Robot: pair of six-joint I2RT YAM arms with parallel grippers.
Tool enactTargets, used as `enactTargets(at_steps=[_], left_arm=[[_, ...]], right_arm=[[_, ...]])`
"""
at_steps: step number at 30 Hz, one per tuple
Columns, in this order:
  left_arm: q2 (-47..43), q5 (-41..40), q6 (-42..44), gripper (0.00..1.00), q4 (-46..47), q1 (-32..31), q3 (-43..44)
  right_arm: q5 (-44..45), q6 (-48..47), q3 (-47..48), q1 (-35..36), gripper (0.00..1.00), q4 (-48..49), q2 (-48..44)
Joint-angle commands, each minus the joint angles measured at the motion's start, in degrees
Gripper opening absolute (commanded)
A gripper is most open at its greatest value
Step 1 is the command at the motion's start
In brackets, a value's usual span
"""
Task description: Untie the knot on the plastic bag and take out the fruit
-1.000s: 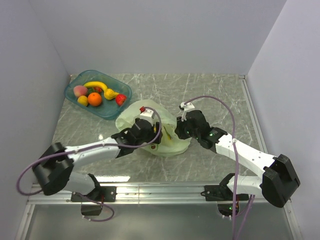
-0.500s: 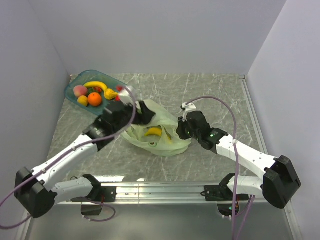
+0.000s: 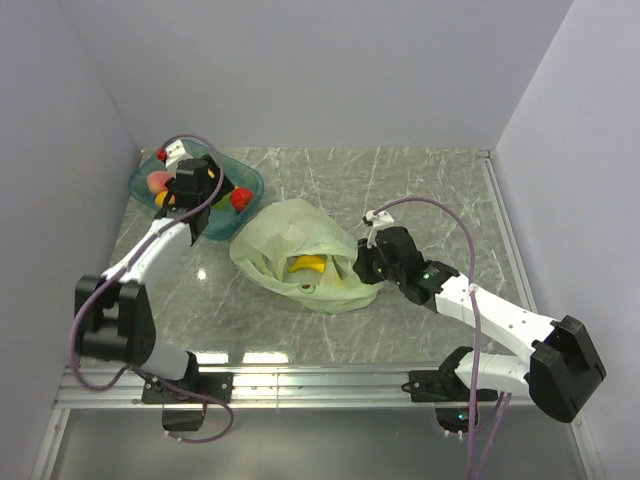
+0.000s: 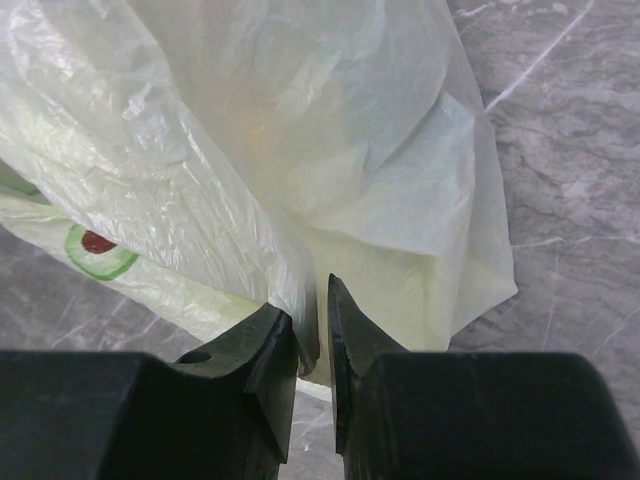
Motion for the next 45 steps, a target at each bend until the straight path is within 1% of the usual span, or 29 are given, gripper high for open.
enactTargets(at_steps=[1, 2, 4, 5, 6, 7, 8, 9, 13, 15, 16, 18, 19, 21, 22, 24, 25, 29, 32, 33, 34, 36, 38, 39, 40, 41, 42, 43, 45], left_arm=[[5.32, -3.65, -0.74, 0.19, 4.11, 2.17, 7.01], [7.95, -3.38, -0.47, 0.30, 4.20, 3.31, 8.76], [9.99, -2.94, 1.01, 0.49, 4.38, 3.94, 10.44], [11.48, -3.11, 1.28, 0.65, 3.85, 4.29, 10.97], [11.84, -3.81, 1.46, 0.74, 2.98, 4.46, 11.41], [12.19, -3.99, 1.55, 0.91, 2.62, 4.73, 11.85], [12.11, -4.00, 1.29, 0.97, 2.36, 4.90, 11.86], [11.67, -3.73, 1.11, 0.99, 2.88, 4.90, 11.51], [8.60, -0.84, -0.11, 0.99, 1.49, 4.82, 9.93], [5.09, 0.92, -1.43, 0.99, -0.89, 4.47, 9.05], [3.34, 2.67, -1.87, 0.99, -0.72, 4.03, 6.70], [-2.46, 3.04, -1.79, 0.99, -0.46, 1.05, 3.87], [-4.48, 1.82, -1.18, 0.99, -0.63, -2.44, 1.34], [-10.64, 0.58, -0.30, 0.99, -1.07, -7.02, -1.22], [-12.66, 0.23, 1.62, 0.99, -0.90, -12.36, -3.76], [-17.85, 0.48, 4.61, 0.99, -1.07, -17.83, -6.24], [-20.39, 1.01, 5.41, 0.99, -1.59, -22.91, -8.16], [-25.24, 1.72, 6.73, 0.98, -5.11, -33.13, -12.04], [-27.26, 2.68, 7.00, 0.97, -4.59, -39.99, -14.94], [-27.44, 3.55, 8.13, 0.96, -2.94, -41.49, -15.65], [-26.66, 3.56, 8.75, 0.95, -2.14, -44.37, -16.87], [-24.64, 2.78, 11.03, 0.94, -1.25, -46.85, -17.06], [-19.73, 1.64, 12.44, 0.94, -2.12, -49.67, -15.66], [-17.71, 0.50, 13.84, 0.94, -3.00, -50.46, -13.39], [-13.86, -3.08, 14.46, 0.93, -4.66, -52.47, -12.15], [-11.99, -4.77, 14.91, 0.93, -5.46, -53.18, -11.01], [-10.32, -6.18, 14.82, 0.93, -6.08, -53.63, -8.82], [-7.26, -9.24, 13.86, 0.91, -6.78, -53.80, -8.01], [-5.13, -11.81, 13.15, 0.88, -6.00, -53.54, -7.39]], right_arm=[[-1.45, 0.74, -0.26, 0.18, 0.23, 2.73, -2.54], [-1.63, 0.83, -0.35, 0.26, 0.23, 2.90, -2.71], [-1.63, 0.83, -0.35, 0.18, 0.23, 2.91, -3.15], [-1.71, 0.74, -0.26, 0.18, 0.23, 2.90, -3.33], [-1.63, 0.57, -0.35, 0.26, 0.23, 2.82, -3.76], [-1.63, 0.48, -0.35, 0.26, 0.23, 2.73, -3.94], [-1.63, 0.30, -0.26, 0.26, 0.23, 2.64, -4.12], [-1.63, 0.13, -0.26, 0.26, 0.23, 2.64, -4.21], [-1.01, 0.12, 0.18, 0.26, 0.23, 2.20, -4.03], [-0.75, 0.12, 0.18, 0.26, 0.23, 2.03, -4.12], [-0.49, 0.12, 0.18, 0.26, 0.23, 1.94, -4.29], [0.22, 0.12, 0.35, 0.26, 0.23, 1.24, -4.30], [0.65, 0.04, 0.53, 0.26, 0.23, 1.06, -4.47], [1.53, -0.14, 0.97, 0.26, 0.22, 0.27, -4.56], [1.97, -0.23, 1.41, 0.18, 0.20, 0.09, -4.82], [2.68, -0.67, 1.67, 0.35, 0.19, -0.61, -5.26], [2.94, -0.84, 1.76, 0.18, 0.17, -0.70, -5.35], [3.82, -1.72, 2.38, 0.26, 0.08, -1.22, -4.91], [4.00, -1.63, 2.55, 0.26, 0.02, -1.05, -4.56], [4.08, -1.55, 2.64, 0.26, 0.00, -1.22, -4.47], [4.52, -1.55, 2.90, 0.26, 0.00, -1.40, -4.47], [5.05, -1.63, 3.17, 0.26, 0.00, -1.93, -4.65], [5.32, -1.89, 3.61, 0.26, 0.00, -2.80, -5.08], [5.32, -1.98, 3.78, 0.26, 0.00, -3.16, -5.17], [5.32, -1.98, 4.13, 0.26, 0.00, -3.51, -5.35], [5.14, -1.98, 4.13, 0.26, 0.00, -4.03, -5.70], [5.05, -1.98, 4.13, 0.26, 0.00, -4.21, -5.79], [4.97, -2.07, 3.96, 0.18, 0.00, -4.30, -6.05], [4.53, -2.07, 3.78, 0.35, 0.00, -4.48, -6.84]])
